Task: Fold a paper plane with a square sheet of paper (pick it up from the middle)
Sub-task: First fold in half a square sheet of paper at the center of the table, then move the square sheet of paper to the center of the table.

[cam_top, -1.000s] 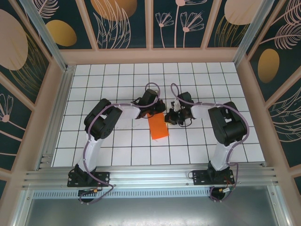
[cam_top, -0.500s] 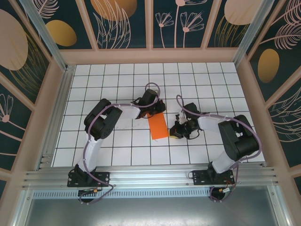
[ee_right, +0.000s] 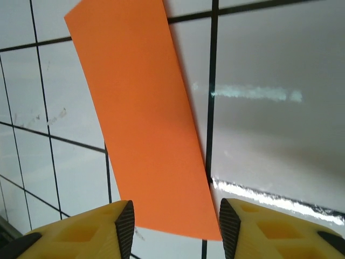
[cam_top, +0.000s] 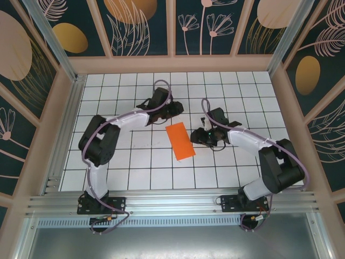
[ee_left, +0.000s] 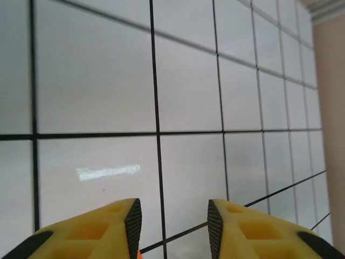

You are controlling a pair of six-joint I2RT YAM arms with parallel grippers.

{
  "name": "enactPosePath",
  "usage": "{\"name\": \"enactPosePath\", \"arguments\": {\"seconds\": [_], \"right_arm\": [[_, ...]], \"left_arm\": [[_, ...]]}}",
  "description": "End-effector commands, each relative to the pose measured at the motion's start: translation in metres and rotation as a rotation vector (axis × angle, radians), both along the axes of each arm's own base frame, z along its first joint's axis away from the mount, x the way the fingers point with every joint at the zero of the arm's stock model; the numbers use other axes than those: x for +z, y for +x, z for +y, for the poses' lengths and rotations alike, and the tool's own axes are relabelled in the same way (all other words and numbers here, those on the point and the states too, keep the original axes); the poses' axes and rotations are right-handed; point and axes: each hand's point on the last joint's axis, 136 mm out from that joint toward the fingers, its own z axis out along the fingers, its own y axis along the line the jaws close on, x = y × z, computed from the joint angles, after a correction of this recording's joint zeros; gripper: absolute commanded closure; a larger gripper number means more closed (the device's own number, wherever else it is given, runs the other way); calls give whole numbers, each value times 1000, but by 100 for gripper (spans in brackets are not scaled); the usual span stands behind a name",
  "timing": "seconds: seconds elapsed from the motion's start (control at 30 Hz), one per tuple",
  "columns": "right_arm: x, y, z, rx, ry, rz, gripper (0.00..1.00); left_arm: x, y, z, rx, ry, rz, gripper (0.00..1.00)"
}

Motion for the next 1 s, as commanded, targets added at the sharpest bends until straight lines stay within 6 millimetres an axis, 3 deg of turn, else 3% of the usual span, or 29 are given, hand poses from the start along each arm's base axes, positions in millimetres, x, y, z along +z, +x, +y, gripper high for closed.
{"name": "enactPosePath", "arguments": {"seconds": [0.0, 0.1, 0.13, 0.2, 0.33, 0.47, 0.63, 0.77, 0.97], "right_arm": [[-6, 20, 6, 7, -79, -43, 48], [-17, 22, 14, 30, -93, -13, 47], [-21, 21, 17, 41, -97, -1, 47], [-27, 17, 21, 55, -109, 20, 47], [-34, 9, 26, 53, -98, 69, 54], [-41, -11, 40, 57, -74, 137, 59], [-40, -27, 67, 73, 9, 201, 62], [-39, -24, 86, 74, 18, 200, 62], [-64, -13, 95, -21, -62, 222, 61]], "left_arm": [[7, -13, 40, 97, 28, 14, 54], [1, -33, 59, 124, 40, 36, 48], [-9, -41, 64, 127, 49, 62, 47], [-7, -54, 71, 137, 35, 71, 45], [-27, -80, 81, 146, 12, 135, 39], [-38, -99, 89, 156, -13, 174, 36], [-45, -116, 102, 182, -11, 188, 29], [-47, -125, 111, 200, -5, 195, 25], [-48, -135, 126, 239, 19, 196, 22]]}}
